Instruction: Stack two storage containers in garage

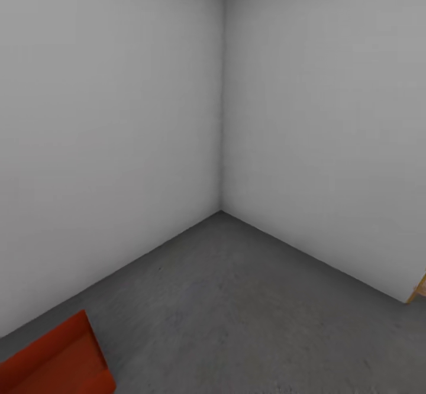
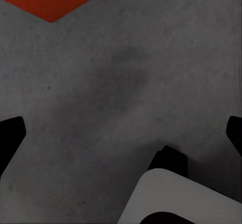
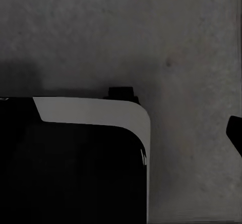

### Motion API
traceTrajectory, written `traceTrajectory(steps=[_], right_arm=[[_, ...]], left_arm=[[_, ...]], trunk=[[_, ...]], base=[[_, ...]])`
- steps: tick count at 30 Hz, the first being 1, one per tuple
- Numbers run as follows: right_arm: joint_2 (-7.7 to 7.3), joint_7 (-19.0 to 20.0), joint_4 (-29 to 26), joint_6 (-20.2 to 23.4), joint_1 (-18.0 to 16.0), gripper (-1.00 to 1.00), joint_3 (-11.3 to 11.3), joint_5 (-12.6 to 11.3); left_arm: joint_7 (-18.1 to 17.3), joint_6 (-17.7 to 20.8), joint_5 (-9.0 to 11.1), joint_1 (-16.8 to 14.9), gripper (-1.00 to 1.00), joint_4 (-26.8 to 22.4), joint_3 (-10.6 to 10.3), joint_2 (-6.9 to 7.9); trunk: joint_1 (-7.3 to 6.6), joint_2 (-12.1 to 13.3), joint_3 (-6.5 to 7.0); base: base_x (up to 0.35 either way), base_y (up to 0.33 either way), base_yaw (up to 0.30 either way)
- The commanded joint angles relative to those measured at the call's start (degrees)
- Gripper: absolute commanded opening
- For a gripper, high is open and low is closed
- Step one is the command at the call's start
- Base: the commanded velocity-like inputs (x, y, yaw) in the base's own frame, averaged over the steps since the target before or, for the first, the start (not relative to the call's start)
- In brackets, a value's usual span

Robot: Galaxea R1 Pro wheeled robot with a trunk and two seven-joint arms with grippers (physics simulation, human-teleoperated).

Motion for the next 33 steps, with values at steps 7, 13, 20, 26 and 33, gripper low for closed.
traceTrajectory(steps=[7, 13, 20, 26, 33], right_arm=[[-0.01, 0.2, 0.2, -0.3, -0.1, 1.0, 0.3, -0.4], [-0.01, 0.2, 0.2, -0.3, -0.1, 1.0, 0.3, -0.4], [-0.01, 0.2, 0.2, -0.3, -0.1, 1.0, 0.3, -0.4], [-0.02, 0.2, 0.2, -0.3, -0.1, 1.0, 0.3, -0.4], [-0.05, 0.3, 0.2, -0.3, -0.1, 1.0, 0.3, -0.4]], left_arm=[[0.1, -0.2, 0.5, 0.0, 1.0, 0.0, -0.3, 0.01], [0.1, -0.2, 0.5, 0.0, 1.0, 0.0, -0.3, 0.01], [0.1, -0.2, 0.5, 0.0, 1.0, 0.0, -0.3, 0.04], [0.1, -0.2, 0.5, 0.0, 1.0, 0.0, -0.3, 0.02], [0.1, -0.2, 0.5, 0.0, 1.0, 0.0, -0.3, 0.03]], trunk=[[0.0, 0.0, -0.06], [0.0, 0.0, -0.06], [0.0, 0.0, -0.06], [0.0, 0.0, -0.06], [0.0, 0.0, -0.06]], base=[[0.0, 0.0, -0.298], [0.0, 0.0, -0.298], [0.0, 0.0, -0.298], [0.0, 0.0, -0.298], [0.0, 0.0, -0.298]])
